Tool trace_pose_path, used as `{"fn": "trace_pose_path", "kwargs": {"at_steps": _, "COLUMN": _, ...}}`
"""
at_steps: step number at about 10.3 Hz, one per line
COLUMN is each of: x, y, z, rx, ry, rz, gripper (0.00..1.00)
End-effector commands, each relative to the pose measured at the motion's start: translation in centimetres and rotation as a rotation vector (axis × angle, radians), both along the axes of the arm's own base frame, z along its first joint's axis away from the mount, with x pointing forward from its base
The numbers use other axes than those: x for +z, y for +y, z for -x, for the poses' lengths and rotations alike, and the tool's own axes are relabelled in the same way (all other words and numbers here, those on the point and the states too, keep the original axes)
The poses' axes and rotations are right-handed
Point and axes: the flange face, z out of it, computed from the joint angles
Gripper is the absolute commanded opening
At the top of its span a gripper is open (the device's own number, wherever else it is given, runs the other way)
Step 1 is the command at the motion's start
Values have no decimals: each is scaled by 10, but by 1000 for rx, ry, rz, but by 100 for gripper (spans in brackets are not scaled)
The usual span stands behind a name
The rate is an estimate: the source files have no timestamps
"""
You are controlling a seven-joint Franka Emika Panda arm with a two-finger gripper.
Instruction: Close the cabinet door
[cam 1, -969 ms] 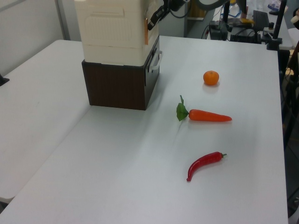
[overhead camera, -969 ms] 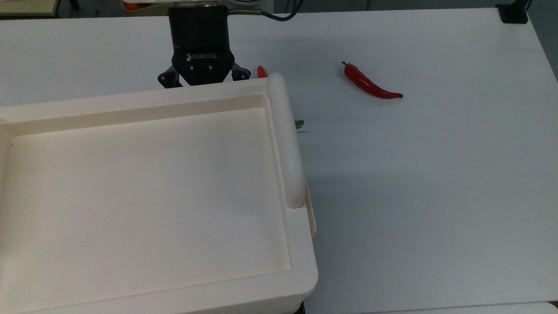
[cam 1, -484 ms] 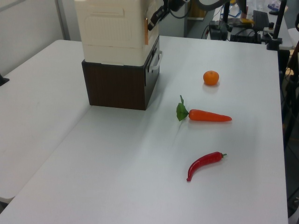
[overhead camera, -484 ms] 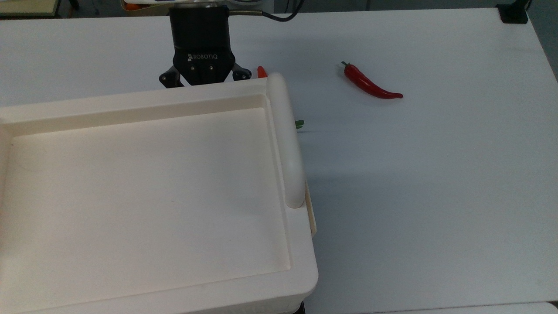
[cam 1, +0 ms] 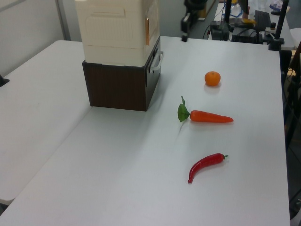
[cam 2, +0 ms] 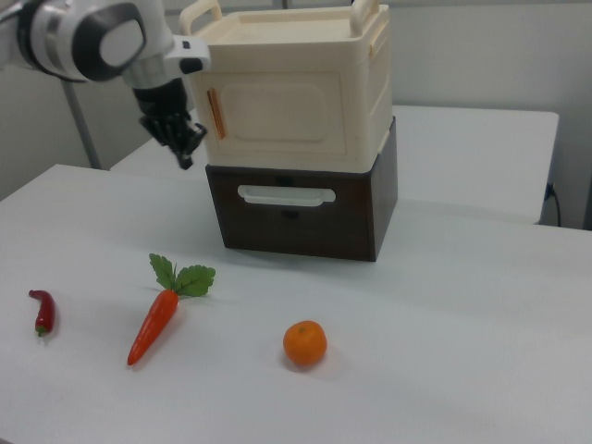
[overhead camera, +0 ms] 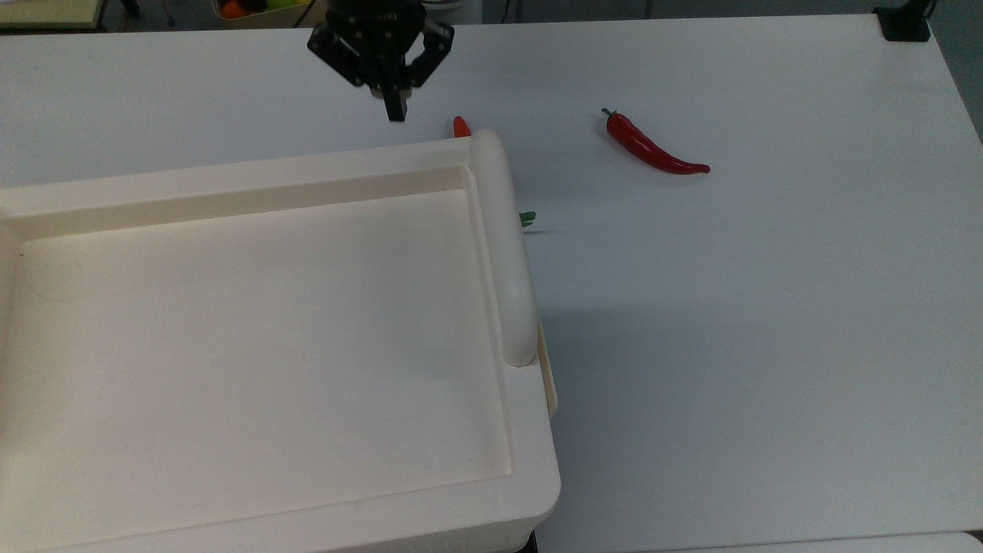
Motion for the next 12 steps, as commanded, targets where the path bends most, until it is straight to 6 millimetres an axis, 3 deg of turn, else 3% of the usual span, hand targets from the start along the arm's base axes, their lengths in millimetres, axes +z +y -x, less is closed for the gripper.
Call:
{"fn": "trace_pose_path", "kwargs": {"at_steps": 1, "x": 11, "y": 0, "z": 60, "rx": -87, "ry": 151, "rz": 9, "gripper": 42}}
{"fn": "trace_pose_path", "kwargs": {"at_steps": 2, "x": 11, "y": 9, "z": 70, "rx": -66, "ry": 168, "rz": 17, "gripper": 67}}
{"fn": "trace_pose_path", "kwargs": {"at_steps": 3, "x": 20, "y": 5, "z": 84, "rx": -55, "ry": 210, "rz": 44, "gripper": 100}}
{"fn": "trace_pose_path", "kwargs": {"at_steps": 5, "x": 29, "y": 0, "z": 98, "rx": -25, "ry": 242, "rz": 48, "gripper": 100}}
{"fn": "trace_pose_path", "kwargs": {"at_steps": 12, "x": 32, "y": -22, "z": 91, "rx": 6, "ry": 231, "rz": 46, "gripper": 100}}
